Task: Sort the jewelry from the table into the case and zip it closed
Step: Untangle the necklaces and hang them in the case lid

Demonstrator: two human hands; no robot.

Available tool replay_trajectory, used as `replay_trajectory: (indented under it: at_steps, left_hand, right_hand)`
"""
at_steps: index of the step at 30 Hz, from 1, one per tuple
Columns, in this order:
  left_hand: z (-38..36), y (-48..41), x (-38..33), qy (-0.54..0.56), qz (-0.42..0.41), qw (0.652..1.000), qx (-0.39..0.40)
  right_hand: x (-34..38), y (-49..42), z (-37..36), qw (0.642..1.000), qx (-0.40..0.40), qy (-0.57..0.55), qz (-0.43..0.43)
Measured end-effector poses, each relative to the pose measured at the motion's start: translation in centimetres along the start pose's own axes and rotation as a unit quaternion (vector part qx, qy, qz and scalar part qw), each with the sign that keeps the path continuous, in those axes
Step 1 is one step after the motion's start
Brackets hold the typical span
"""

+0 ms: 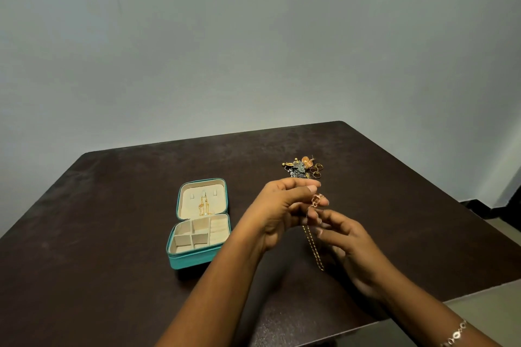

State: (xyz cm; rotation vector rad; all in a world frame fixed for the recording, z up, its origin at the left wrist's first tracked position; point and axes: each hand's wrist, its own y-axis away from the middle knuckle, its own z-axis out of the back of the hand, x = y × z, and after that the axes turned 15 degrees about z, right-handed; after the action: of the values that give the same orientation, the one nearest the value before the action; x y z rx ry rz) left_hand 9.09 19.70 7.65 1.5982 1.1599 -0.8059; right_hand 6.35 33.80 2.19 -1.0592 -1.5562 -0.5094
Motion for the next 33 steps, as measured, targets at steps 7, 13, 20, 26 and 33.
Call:
replay_trajectory:
  at_steps: [7,13,20,26,33]
  left_hand:
    - [1.2,-0.1,-0.2,0.129,0.004,0.991,-0.047]
    - [3.1,-0.1,0.6,0.256,0.057,0.958,-0.112]
    - [3.4,0.3,2.4,0.323,0.089,0.936,-0.107]
    - [3.8,1.3,2.8,0.296,0.079,0.946,-0.108]
    - [4.6,2.5,2.3,0.131,0.07,0.98,-0.131]
  right_hand:
    - [-0.3,-0.2,0.5,0.997,-0.028,-0.055,-0.05]
    - [0.2,-0.4,1.1,0.989,-0.048,-0.131,-0.043]
    - [2.8,-1.9,0.6,0.991,-0.029,-0.12,-0.041]
    - [6.1,-4.9,-1.4,0.995,0.045,0.054,-0.068]
    - [8.8,-8.2,-4.3,0.967,0.153,0.181,-0.095]
